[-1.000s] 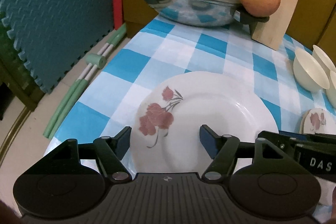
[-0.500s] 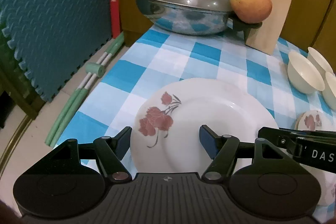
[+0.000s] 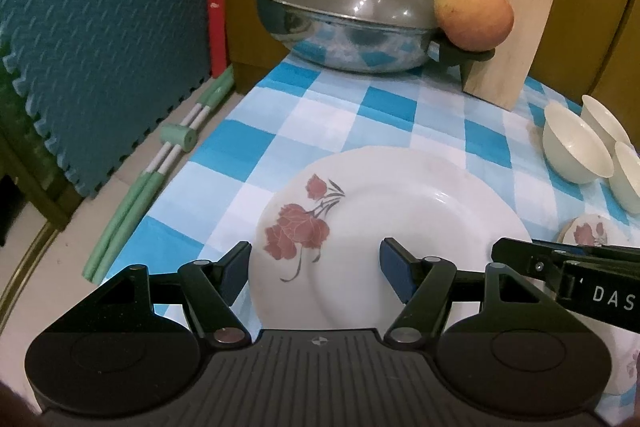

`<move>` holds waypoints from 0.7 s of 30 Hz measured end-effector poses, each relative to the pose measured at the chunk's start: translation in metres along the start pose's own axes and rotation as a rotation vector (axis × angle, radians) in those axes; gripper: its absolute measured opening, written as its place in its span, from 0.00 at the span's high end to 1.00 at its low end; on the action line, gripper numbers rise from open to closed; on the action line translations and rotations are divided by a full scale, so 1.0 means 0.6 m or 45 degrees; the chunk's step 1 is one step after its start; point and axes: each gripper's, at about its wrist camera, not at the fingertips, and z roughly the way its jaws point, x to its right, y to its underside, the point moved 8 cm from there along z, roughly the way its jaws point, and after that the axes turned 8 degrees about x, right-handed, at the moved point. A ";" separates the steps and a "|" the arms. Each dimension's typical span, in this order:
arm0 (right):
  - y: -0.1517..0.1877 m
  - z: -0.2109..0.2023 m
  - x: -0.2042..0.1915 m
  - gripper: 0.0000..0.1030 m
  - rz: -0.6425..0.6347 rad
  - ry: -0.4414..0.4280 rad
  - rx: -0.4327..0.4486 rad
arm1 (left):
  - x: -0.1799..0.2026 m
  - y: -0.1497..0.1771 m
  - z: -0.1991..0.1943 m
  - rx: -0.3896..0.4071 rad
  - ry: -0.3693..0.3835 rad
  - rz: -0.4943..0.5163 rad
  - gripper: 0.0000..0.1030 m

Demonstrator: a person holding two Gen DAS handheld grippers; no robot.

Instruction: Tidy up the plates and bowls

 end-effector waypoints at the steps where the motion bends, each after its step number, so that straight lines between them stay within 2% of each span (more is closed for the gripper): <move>1: 0.000 -0.003 0.000 0.78 -0.004 0.001 0.006 | 0.002 -0.001 -0.002 0.009 -0.002 0.008 0.27; 21: 0.004 -0.072 0.033 0.78 0.005 0.049 0.068 | 0.051 -0.005 -0.031 0.064 0.091 0.064 0.27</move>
